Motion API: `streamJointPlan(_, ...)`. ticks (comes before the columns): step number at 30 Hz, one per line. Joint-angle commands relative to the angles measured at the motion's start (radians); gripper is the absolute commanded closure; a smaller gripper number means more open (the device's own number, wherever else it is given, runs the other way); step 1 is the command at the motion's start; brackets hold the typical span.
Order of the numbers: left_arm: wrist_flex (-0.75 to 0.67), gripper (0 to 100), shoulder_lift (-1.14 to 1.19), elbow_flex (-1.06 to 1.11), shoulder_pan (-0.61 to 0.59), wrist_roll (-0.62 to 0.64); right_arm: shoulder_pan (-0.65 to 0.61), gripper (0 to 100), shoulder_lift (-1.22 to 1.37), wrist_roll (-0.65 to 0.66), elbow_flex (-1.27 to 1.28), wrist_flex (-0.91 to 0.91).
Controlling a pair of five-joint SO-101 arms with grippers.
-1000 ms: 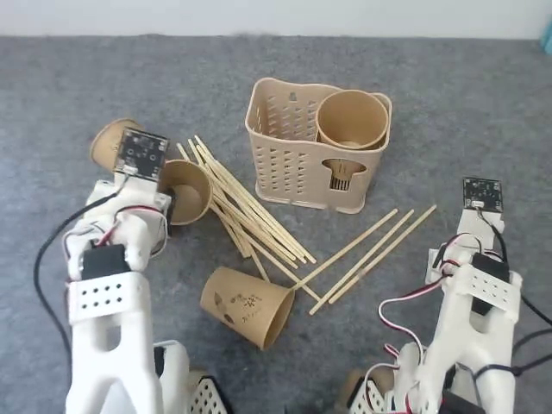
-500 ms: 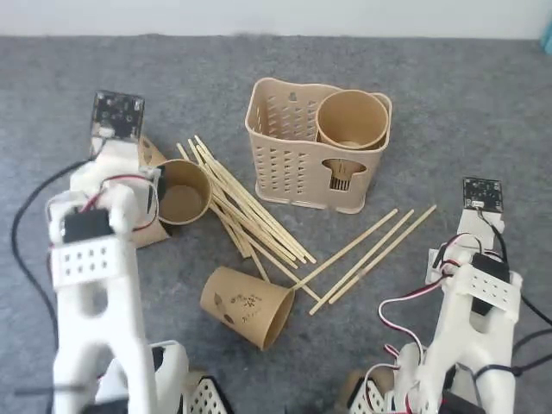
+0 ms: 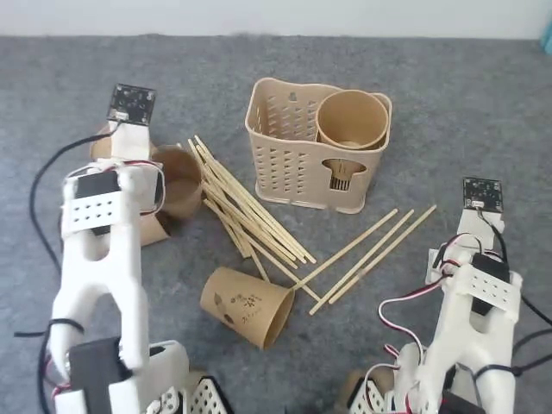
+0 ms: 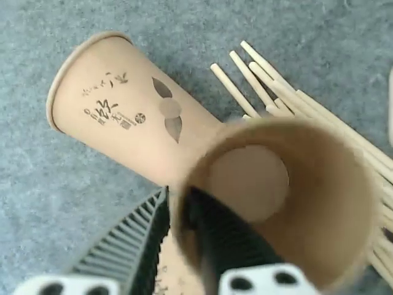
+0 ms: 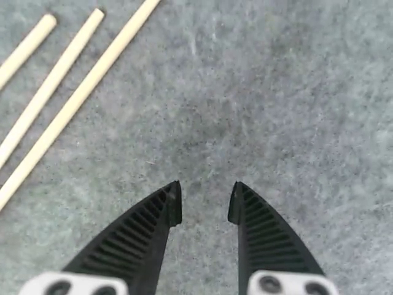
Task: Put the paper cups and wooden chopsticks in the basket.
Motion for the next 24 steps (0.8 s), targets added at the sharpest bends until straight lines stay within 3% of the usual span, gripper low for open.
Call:
streamJointPlan(1, 0.049, 99, -0.029, -0.068, 0.028, 0.014, 0.012, 86.2, -0.038, 0.023, -0.003, -0.019)
streamJointPlan(12, 0.368, 99, -0.057, -0.372, 0.029, 0.422, 0.012, 86.2, -0.038, 0.023, -0.003, -0.021)
streamJointPlan(24, 0.664, 99, -0.057, -0.858, 0.083, 0.643, 0.012, 86.2, -0.036, 0.023, -0.003, -0.021)
